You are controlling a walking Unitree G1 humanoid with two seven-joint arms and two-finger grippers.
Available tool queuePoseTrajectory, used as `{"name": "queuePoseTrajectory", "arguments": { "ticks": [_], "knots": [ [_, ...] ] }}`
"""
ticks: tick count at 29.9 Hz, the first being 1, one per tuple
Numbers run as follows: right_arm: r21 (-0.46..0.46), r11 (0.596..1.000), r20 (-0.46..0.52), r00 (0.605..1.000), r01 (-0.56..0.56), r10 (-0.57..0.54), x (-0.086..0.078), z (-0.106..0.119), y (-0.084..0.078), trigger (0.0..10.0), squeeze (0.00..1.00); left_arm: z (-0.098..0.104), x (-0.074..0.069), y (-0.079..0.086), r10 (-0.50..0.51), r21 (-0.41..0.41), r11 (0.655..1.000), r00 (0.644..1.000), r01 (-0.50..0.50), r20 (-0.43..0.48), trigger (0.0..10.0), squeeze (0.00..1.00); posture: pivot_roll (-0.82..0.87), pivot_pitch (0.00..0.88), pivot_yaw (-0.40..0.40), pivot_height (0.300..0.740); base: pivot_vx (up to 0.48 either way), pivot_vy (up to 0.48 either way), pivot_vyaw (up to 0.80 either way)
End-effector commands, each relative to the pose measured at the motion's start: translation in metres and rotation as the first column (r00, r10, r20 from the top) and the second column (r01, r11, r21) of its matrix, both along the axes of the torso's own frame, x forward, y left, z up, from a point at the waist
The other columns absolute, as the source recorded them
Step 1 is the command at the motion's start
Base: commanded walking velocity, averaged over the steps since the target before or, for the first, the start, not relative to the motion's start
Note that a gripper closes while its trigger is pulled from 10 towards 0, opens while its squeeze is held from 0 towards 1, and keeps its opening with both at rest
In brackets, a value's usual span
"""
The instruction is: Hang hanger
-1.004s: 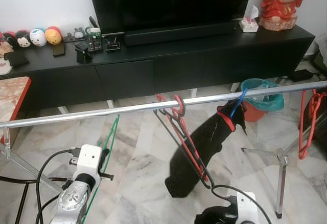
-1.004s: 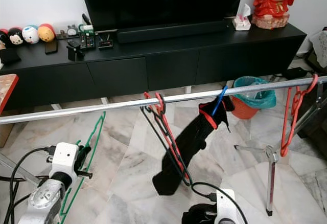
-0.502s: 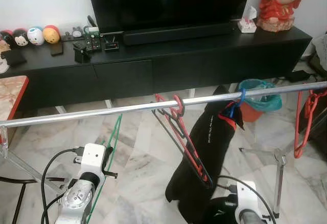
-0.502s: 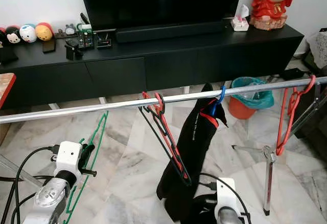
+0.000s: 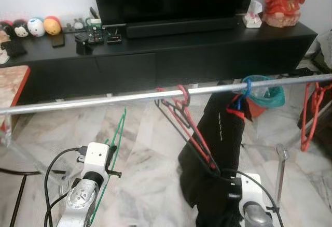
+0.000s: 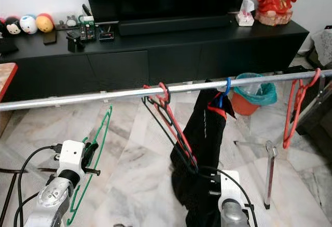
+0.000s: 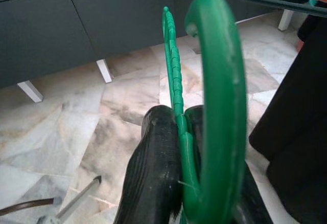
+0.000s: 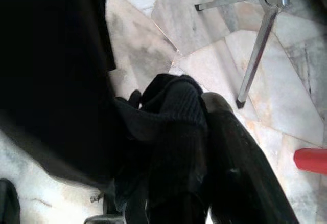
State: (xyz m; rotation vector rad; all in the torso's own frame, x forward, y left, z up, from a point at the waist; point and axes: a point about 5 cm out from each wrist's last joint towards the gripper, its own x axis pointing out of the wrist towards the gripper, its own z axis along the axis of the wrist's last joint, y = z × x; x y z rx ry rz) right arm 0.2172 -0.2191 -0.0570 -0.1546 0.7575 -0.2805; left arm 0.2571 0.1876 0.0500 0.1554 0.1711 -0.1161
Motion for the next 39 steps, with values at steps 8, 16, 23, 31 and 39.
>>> {"name": "queuePoseTrajectory", "arguments": {
  "ticks": [8, 16, 23, 31, 39],
  "knots": [
    [0.018, 1.0, 0.108, 0.994, -0.012, 0.01, 0.024, 0.017, 0.005, 10.0, 0.0, 0.003, 0.003, 0.002, 0.004, -0.007, 1.0, 1.0, -0.004, 0.012, 10.0, 0.0, 0.01, 0.0, 0.014, 0.728, -0.322, 0.0, 0.0],
    [0.009, 1.0, 0.174, 0.985, -0.007, 0.005, 0.039, 0.029, 0.003, 10.0, 0.0, 0.004, 0.004, 0.002, 0.004, -0.009, 1.0, 1.0, -0.004, 0.016, 10.0, 0.0, 0.01, 0.0, 0.016, 0.728, -0.333, 0.0, 0.0],
    [0.014, 1.0, 0.254, 0.967, -0.019, 0.015, 0.057, 0.045, 0.003, 10.0, 0.0, 0.005, 0.003, -0.002, -0.034, -0.028, 0.999, 0.999, 0.035, 0.014, 10.0, 0.0, 0.01, 0.0, 0.013, 0.728, -0.334, 0.0, 0.0],
    [0.023, 0.999, 0.304, 0.952, -0.049, 0.04, 0.072, 0.058, 0.008, 10.0, 0.0, 0.006, 0.002, -0.004, -0.059, -0.043, 0.997, 0.998, 0.059, 0.014, 10.0, 0.0, 0.02, 0.0, 0.012, 0.728, -0.354, 0.0, 0.0],
    [0.025, 0.995, 0.348, 0.934, -0.092, 0.077, 0.084, 0.07, 0.012, 10.0, 0.0, 0.007, 0.004, -0.009, -0.084, -0.053, 0.995, 0.996, 0.085, 0.019, 10.0, 0.0, 0.01, 0.0, 0.009, 0.728, -0.351, 0.0, 0.0]
  ]
}}
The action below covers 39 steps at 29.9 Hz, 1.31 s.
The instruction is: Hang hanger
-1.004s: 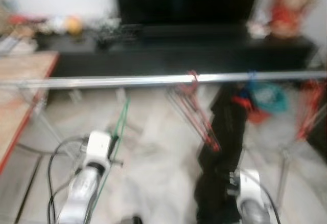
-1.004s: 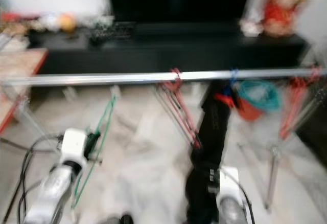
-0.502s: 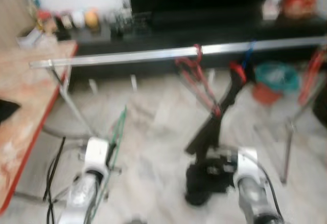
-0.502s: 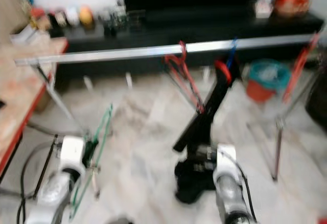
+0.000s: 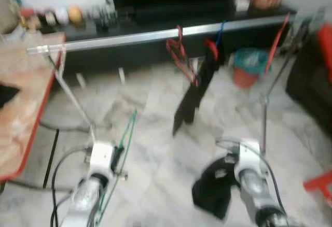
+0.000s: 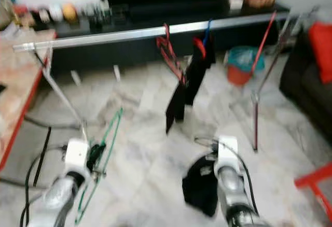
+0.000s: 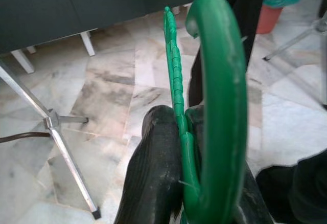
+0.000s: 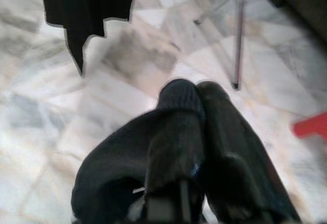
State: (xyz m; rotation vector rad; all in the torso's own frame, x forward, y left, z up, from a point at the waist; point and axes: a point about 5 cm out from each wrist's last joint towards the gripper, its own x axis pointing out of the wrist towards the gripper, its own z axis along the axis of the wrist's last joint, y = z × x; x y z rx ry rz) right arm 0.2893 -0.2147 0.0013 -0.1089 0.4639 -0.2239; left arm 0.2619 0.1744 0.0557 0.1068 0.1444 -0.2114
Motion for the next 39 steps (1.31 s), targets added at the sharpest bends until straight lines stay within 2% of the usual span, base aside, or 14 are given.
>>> {"name": "queuePoseTrajectory", "arguments": {
  "ticks": [1, 7, 12, 15, 16, 19, 26, 30, 34, 35, 37, 39],
  "knots": [
    [0.015, 0.999, 0.066, 0.997, -0.035, 0.034, 0.014, 0.014, 0.008, 10.0, 0.0, 0.001, -0.001, 0.003, 0.004, 0.003, 1.0, 1.0, -0.004, 0.001, 10.0, 0.0, 0.01, 0.0, 0.008, 0.728, -0.3, 0.0, 0.0],
    [0.018, 0.998, 0.114, 0.992, -0.058, 0.055, 0.026, 0.027, 0.008, 10.0, 0.0, 0.001, -0.001, 0.002, -0.039, 0.011, 0.999, 0.999, 0.039, -0.021, 10.0, 0.0, 0.01, 0.0, 0.006, 0.728, -0.05, 0.0, 0.0],
    [0.018, 0.988, 0.15, 0.978, -0.151, 0.146, 0.04, 0.043, 0.017, 10.0, 0.0, 0.009, 0.003, 0.003, -0.098, 0.028, 0.995, 0.995, 0.099, -0.025, 10.0, 0.0, 0.02, 0.0, -0.001, 0.728, 0.0, 0.0, 0.0],
    [-0.006, 0.98, 0.179, 0.964, -0.199, 0.197, 0.053, 0.059, 0.022, 10.0, 0.0, 0.018, 0.005, 0.004, -0.195, 0.026, 0.98, 0.979, 0.197, -0.052, 10.0, 0.0, 0.02, 0.0, -0.007, 0.728, 0.0, 0.0, 0.0],
    [-0.006, 0.98, 0.179, 0.964, -0.199, 0.197, 0.053, 0.059, 0.022, 10.0, 0.0, 0.018, 0.005, 0.004, -0.195, 0.026, 0.98, 0.979, 0.197, -0.052, 10.0, 0.0, 0.02, 0.0, -0.007, 0.728, 0.0, 0.0, 0.0],
    [-0.026, 0.974, 0.172, 0.958, -0.227, 0.228, 0.061, 0.067, 0.024, 10.0, 0.0, 0.025, 0.003, 0.005, -0.277, 0.011, 0.96, 0.958, 0.279, -0.078, 10.0, 0.0, 0.02, 0.0, -0.007, 0.728, 0.0, 0.0, 0.0],
    [-0.095, 0.946, 0.096, 0.943, -0.31, 0.319, 0.074, 0.081, 0.03, 10.0, 0.0, 0.038, -0.006, 0.004, -0.496, 0.028, 0.86, 0.848, 0.509, -0.19, 10.0, 0.0, 0.02, 0.0, -0.01, 0.728, 0.0, 0.0, 0.0],
    [-0.137, 0.942, 0.069, 0.945, -0.307, 0.319, 0.082, 0.091, 0.031, 10.0, 0.0, 0.043, -0.014, 0.001, -0.604, 0.019, 0.776, 0.752, 0.63, -0.265, 10.0, 0.0, 0.02, 0.0, -0.015, 0.728, 0.0, 0.0, 0.0],
    [-0.138, 0.948, 0.068, 0.952, -0.288, 0.299, 0.088, 0.1, 0.035, 10.0, 0.0, 0.05, -0.023, -0.005, -0.696, -0.049, 0.696, 0.655, 0.717, -0.294, 10.0, 0.0, 0.02, 0.0, -0.018, 0.728, 0.0, 0.0, 0.0],
    [-0.136, 0.947, 0.071, 0.951, -0.29, 0.301, 0.09, 0.103, 0.039, 10.0, 0.0, 0.054, -0.025, -0.009, -0.727, -0.066, 0.664, 0.621, 0.745, -0.293, 10.0, 0.0, 0.02, 0.0, -0.018, 0.728, 0.0, 0.0, 0.0],
    [-0.136, 0.947, 0.071, 0.951, -0.291, 0.302, 0.091, 0.104, 0.041, 10.0, 0.0, 0.055, -0.026, -0.009, -0.733, -0.071, 0.656, 0.612, 0.751, -0.296, 10.0, 0.0, 0.02, 0.0, -0.018, 0.728, 0.0, 0.0, 0.0],
    [-0.128, 0.945, 0.076, 0.947, -0.301, 0.312, 0.094, 0.108, 0.047, 10.0, 0.0, 0.06, -0.025, -0.015, -0.757, -0.076, 0.631, 0.59, 0.772, -0.282, 10.0, 0.0, 0.03, 0.0, -0.018, 0.728, 0.0, 0.0, 0.0]
  ]
}}
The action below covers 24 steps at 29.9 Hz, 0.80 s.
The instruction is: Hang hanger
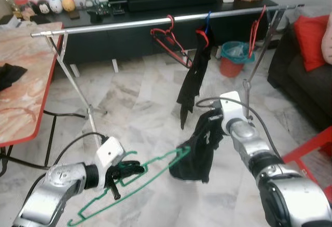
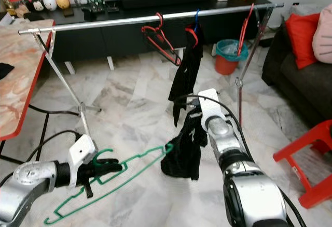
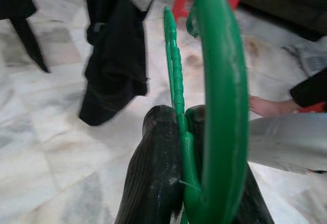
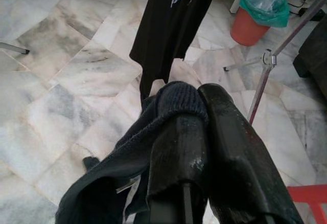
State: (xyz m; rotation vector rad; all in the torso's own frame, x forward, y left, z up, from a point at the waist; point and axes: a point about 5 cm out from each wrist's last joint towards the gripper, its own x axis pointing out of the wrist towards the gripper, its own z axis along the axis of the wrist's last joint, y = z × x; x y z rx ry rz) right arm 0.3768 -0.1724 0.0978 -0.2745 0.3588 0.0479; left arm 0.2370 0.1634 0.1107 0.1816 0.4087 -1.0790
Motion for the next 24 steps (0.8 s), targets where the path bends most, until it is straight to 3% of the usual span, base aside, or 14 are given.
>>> {"name": "queuePoseTrajectory", "arguments": {
  "ticks": [1, 4, 11, 24],
  "knots": [
    [0.0, 1.0, 0.026, 1.0, -0.016, 0.016, 0.007, 0.013, 0.008, 10.0, 0.0, 0.008, 0.0, -0.007, -0.045, -0.016, 0.999, 0.999, 0.045, 0.01, 10.0, 0.0, 0.03, 0.0, -0.018, 0.728, 0.0, 0.0, 0.0],
    [0.019, 0.999, 0.04, 0.998, -0.044, 0.044, 0.013, 0.022, 0.021, 10.0, 0.0, 0.017, 0.005, -0.017, -0.043, -0.068, 0.997, 0.999, 0.044, 0.025, 10.0, 0.0, 0.02, 0.0, -0.017, 0.728, 0.0, 0.0, 0.0],
    [0.063, 0.987, 0.097, 0.985, -0.146, 0.14, 0.021, 0.044, 0.047, 10.0, 0.0, 0.016, 0.015, -0.03, 0.043, -0.096, 0.995, 0.997, -0.037, 0.065, 10.0, 0.0, 0.01, 0.0, -0.018, 0.728, 0.0, 0.0, 0.0],
    [0.082, 0.979, 0.107, 0.978, -0.189, 0.179, 0.021, 0.048, 0.054, 10.0, 0.0, 0.005, 0.029, -0.024, 0.199, -0.054, 0.979, 0.975, -0.194, 0.104, 10.0, 0.0, 0.01, 0.0, -0.021, 0.728, 0.0, 0.0, 0.0]
  ]
}}
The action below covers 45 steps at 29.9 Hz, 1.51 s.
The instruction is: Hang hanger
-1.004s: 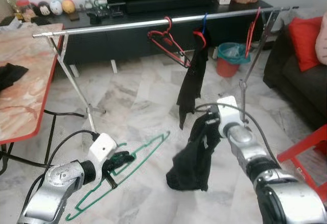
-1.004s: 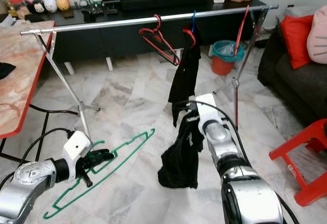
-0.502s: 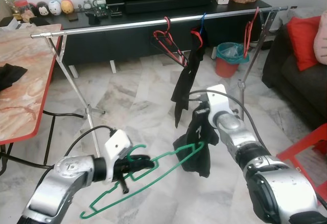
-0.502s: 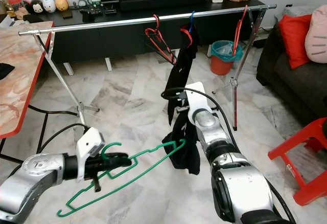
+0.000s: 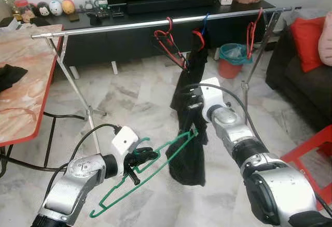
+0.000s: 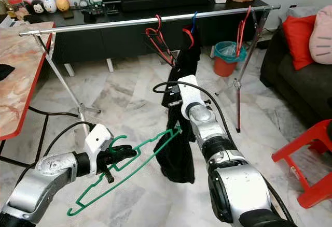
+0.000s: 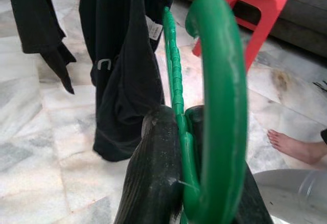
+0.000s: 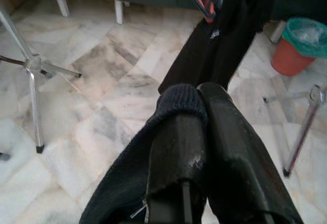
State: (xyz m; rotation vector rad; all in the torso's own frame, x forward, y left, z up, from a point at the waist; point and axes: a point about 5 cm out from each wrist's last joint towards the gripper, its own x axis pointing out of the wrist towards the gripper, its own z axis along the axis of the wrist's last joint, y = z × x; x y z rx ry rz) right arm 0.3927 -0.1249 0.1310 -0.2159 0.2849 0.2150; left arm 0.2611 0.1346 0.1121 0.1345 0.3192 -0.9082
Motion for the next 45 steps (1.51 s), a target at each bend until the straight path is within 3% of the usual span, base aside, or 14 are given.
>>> {"name": "queuePoseTrajectory", "arguments": {
  "ticks": [1, 10, 20, 26, 35, 45],
  "knots": [
    [0.004, 0.999, 0.051, 0.998, -0.033, 0.033, 0.005, 0.016, 0.007, 10.0, 0.0, 0.004, 0.006, 0.004, 0.031, 0.015, 0.999, 0.999, -0.032, 0.03, 10.0, 0.0, 0.01, 0.0, -0.022, 0.728, 0.0, 0.0, 0.0],
    [-0.026, 0.986, 0.04, 0.986, -0.164, 0.165, -0.001, 0.017, 0.024, 10.0, 0.0, 0.004, 0.018, 0.005, 0.14, 0.002, 0.99, 0.987, -0.141, 0.074, 10.0, 0.0, 0.0, 0.0, -0.021, 0.728, 0.0, 0.0, 0.0],
    [-0.035, 0.981, 0.003, 0.982, -0.191, 0.191, -0.008, 0.01, 0.023, 10.0, 0.0, 0.005, 0.027, 0.009, 0.237, -0.016, 0.971, 0.966, -0.237, 0.099, 10.0, 0.0, 0.0, 0.0, -0.021, 0.728, 0.0, 0.0, 0.0],
    [-0.034, 0.979, -0.004, 0.979, -0.202, 0.202, -0.011, 0.01, 0.023, 10.0, 0.0, 0.003, 0.021, 0.005, 0.177, -0.015, 0.984, 0.981, -0.176, 0.077, 10.0, 0.0, 0.0, 0.0, -0.021, 0.728, 0.0, 0.0, 0.0],
    [-0.006, 0.964, -0.004, 0.964, -0.265, 0.265, -0.021, 0.017, 0.036, 10.0, 0.0, 0.002, 0.023, 0.006, 0.198, 0.0, 0.98, 0.977, -0.199, 0.083, 10.0, 0.0, 0.0, 0.0, -0.023, 0.728, 0.0, 0.0, 0.0],
    [-0.035, 0.956, -0.045, 0.956, -0.291, 0.289, -0.037, 0.014, 0.036, 10.0, 0.0, 0.008, 0.037, 0.009, 0.296, 0.008, 0.954, 0.942, -0.301, 0.156, 10.0, 0.0, 0.0, 0.0, -0.02, 0.728, 0.0, 0.0, 0.0]
  ]
}}
